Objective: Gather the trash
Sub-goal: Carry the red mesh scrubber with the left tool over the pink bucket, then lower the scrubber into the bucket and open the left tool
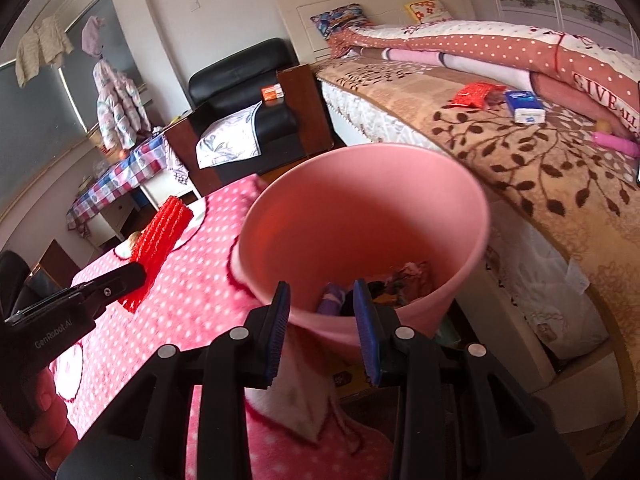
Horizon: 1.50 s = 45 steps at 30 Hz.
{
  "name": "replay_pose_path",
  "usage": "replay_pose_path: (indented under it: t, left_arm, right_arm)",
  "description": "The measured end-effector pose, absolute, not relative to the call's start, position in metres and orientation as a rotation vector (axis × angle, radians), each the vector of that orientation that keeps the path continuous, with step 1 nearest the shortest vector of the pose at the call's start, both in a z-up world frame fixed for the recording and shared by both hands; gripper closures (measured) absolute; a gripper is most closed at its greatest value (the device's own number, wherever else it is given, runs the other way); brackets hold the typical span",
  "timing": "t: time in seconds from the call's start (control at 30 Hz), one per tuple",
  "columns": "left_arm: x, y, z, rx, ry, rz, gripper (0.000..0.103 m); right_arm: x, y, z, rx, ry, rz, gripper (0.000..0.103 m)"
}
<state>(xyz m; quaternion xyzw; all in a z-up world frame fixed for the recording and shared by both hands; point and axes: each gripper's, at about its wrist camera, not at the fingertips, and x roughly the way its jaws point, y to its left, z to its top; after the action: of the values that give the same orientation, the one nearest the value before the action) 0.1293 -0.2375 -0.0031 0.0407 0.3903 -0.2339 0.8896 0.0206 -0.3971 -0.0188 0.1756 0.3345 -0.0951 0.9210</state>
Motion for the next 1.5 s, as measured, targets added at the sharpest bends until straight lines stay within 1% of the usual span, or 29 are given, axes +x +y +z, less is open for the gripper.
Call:
replay_pose_path:
  t: [0.5,1.0,1.5]
  left_arm:
    - [0.142,-0.291,-0.007,0.062,0.843,-0.575,0.093]
    - [0.156,-0.345,-0.035,0.133,0.897,-0.583,0.093]
    - [0.163,-0.369,-0.051,0.163,0.923,-0.584,0.093]
  right_arm:
    - [0.012,-0.434,-0.015,0.362,0.661,-0.26,0.07]
    - [0.01,-0.46,-0.029,0.406,0.677,-0.28,0.07]
    - [0.008,-0.471,-0.036,0.425,0.686,-0.285,0.07]
